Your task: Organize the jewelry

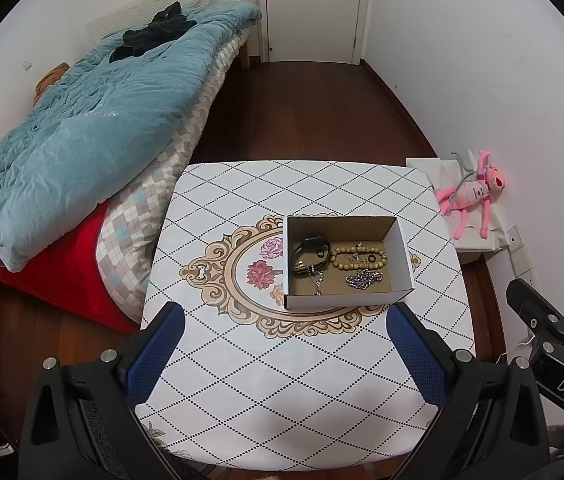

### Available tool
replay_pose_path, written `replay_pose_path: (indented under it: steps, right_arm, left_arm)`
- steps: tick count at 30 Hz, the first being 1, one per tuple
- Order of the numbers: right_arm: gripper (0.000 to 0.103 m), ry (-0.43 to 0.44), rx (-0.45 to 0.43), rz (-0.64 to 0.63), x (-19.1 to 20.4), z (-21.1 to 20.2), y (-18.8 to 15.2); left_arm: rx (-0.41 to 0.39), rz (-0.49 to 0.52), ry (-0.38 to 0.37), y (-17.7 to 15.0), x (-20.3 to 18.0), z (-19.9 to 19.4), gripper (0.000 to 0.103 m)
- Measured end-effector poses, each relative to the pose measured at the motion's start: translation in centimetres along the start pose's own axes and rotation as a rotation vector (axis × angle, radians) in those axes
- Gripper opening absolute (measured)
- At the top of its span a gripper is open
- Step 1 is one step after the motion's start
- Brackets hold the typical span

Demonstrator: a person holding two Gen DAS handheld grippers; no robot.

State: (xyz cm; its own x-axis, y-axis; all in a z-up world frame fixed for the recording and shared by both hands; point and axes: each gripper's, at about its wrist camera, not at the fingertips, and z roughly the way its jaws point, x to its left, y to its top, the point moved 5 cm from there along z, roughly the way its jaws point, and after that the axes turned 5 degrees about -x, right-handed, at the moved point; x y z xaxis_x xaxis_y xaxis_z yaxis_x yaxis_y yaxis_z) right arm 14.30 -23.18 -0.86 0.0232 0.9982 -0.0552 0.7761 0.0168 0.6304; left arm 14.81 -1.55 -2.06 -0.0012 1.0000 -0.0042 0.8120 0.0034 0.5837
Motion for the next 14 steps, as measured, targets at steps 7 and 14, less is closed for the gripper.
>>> replay_pose_path:
  steps: [7, 14]
  right_arm:
    - [0.103, 0.0, -0.002, 0.0, 0.0, -0.1, 0.01]
    - [0.103, 0.0, -0.001, 0.001, -0.08, -0.13, 0.04]
  left_arm:
    - [0.001, 0.001, 0.001, 0.02, 0.04, 0.02, 0.103]
    - [-0.003, -0.003, -0.004, 0.04, 0.09, -0.09, 0.103]
